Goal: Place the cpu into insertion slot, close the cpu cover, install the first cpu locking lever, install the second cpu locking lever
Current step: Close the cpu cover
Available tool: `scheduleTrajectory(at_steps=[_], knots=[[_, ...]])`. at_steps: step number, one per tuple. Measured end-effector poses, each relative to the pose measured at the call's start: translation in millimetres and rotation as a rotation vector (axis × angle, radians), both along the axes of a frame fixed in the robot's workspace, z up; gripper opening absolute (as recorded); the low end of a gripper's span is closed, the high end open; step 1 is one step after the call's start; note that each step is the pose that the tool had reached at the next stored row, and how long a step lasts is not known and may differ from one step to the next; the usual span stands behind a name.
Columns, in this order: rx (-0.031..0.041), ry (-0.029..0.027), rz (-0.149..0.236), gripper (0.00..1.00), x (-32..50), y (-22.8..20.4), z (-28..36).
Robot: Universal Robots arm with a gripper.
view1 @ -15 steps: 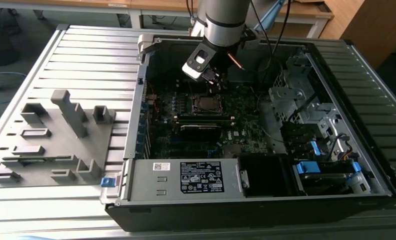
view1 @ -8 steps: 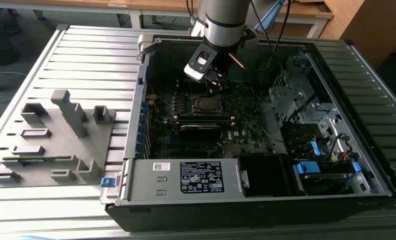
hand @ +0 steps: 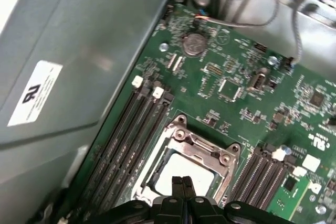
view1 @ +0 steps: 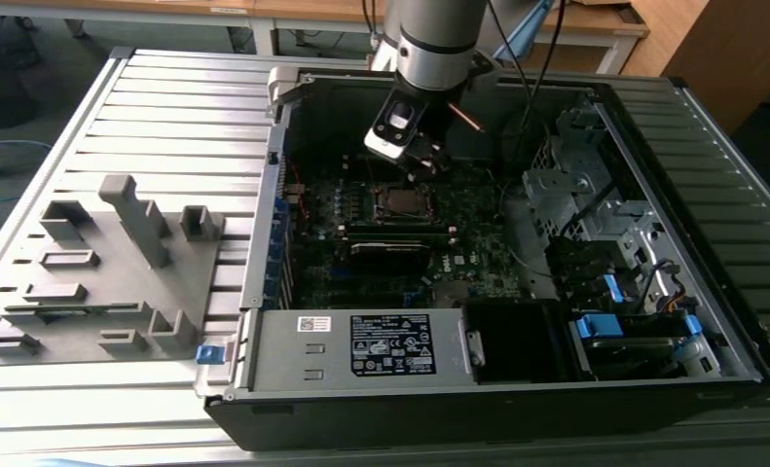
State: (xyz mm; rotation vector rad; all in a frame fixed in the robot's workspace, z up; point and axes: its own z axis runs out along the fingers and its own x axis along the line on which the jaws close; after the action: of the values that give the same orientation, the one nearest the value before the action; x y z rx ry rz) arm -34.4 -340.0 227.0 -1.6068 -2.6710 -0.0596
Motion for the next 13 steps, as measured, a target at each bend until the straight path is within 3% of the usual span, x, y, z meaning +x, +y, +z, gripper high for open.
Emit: scheduleTrajectory(at_steps=[13], knots=[[0.0, 0.0, 0.23, 0.11, 0.0, 0.0, -0.1]])
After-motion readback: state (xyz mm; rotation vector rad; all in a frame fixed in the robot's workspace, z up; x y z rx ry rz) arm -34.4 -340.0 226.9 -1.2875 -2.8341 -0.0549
